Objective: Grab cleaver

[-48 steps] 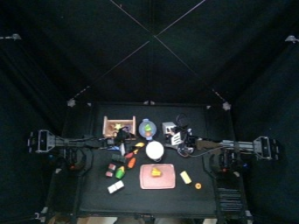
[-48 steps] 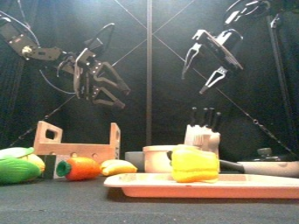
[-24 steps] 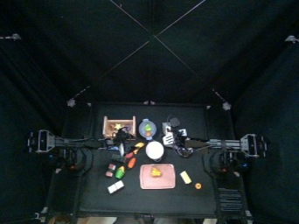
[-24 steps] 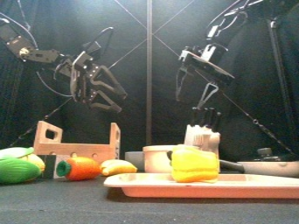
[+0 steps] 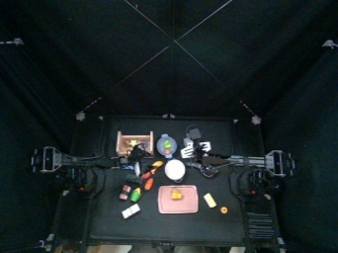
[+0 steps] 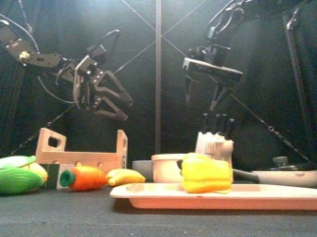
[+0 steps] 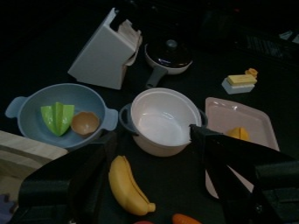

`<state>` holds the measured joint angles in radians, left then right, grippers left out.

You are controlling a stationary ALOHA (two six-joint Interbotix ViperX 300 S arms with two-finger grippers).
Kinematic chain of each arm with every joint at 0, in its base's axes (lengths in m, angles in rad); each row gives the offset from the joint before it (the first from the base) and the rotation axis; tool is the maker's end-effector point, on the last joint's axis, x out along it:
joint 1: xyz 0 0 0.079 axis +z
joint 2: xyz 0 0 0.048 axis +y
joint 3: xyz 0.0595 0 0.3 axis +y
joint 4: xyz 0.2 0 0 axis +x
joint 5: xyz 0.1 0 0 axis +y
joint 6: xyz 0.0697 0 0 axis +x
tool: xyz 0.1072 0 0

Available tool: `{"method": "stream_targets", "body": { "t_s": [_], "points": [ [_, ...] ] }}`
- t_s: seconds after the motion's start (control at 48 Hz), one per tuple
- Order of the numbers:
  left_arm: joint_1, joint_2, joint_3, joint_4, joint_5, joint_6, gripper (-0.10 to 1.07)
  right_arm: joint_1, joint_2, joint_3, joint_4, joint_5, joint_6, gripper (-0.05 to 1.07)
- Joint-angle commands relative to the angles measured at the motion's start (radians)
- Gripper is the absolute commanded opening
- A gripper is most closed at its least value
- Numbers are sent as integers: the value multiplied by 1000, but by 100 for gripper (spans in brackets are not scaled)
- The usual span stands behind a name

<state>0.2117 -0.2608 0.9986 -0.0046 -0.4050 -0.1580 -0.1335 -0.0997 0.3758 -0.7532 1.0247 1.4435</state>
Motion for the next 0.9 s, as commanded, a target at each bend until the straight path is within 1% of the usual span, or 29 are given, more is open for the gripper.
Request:
{"method": "stream_targets", "body": {
  "t_s": [0.0, 0.271, 0.521, 0.75, 0.875],
  "points": [
    [2, -2, -12, -2, -6, 0, 100, 2, -3, -29, 0, 3, 5, 103],
    [3, -3, -8, -2, -6, 2, 100, 2, 2, -18, 23, 14, 12, 103],
    [3, -3, -5, -2, -6, 0, 100, 3, 2, 0, 3, -8, 71, 103],
    [5, -2, -3, -2, -6, 2, 100, 8, 5, 2, 3, -9, 77, 103],
    [3, -2, 0, -2, -6, 2, 100, 8, 5, -2, 2, -9, 75, 99]
  ]
}}
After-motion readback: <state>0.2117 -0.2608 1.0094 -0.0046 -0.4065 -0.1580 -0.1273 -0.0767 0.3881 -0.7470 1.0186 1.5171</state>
